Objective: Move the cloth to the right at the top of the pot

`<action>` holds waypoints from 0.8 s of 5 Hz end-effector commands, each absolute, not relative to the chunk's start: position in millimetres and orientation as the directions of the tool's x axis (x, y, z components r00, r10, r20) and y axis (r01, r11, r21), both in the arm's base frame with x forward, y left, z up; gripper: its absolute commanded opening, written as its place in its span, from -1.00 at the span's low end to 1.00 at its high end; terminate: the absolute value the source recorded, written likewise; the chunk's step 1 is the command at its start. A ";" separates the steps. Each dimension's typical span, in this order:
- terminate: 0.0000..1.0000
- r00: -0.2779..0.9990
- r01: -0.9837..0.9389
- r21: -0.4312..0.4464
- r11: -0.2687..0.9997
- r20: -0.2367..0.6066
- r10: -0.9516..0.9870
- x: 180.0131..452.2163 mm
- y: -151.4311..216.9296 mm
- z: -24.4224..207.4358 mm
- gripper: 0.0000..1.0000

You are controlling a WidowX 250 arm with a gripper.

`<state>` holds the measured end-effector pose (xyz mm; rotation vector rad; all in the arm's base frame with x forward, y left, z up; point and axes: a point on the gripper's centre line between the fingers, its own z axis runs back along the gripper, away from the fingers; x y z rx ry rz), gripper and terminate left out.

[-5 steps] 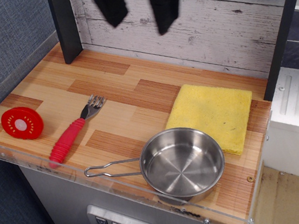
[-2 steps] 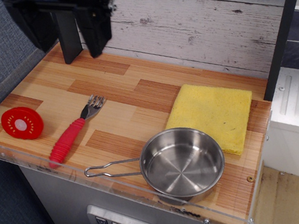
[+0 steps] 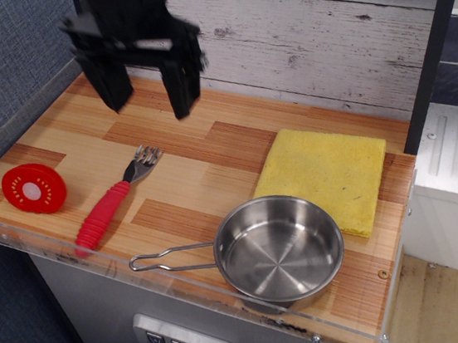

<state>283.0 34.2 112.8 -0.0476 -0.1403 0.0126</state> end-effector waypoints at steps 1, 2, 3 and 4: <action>-1.00 0.977 0.044 0.041 0.998 0.206 -0.051 299.6 28.4 112.1 1.00; -1.00 0.973 0.034 0.016 0.999 0.228 -0.037 297.2 30.2 113.4 1.00; -1.00 0.973 0.034 0.016 0.999 0.228 -0.037 297.2 30.2 113.4 1.00; 1.00 0.973 0.034 0.016 0.999 0.228 -0.037 297.2 30.2 113.4 1.00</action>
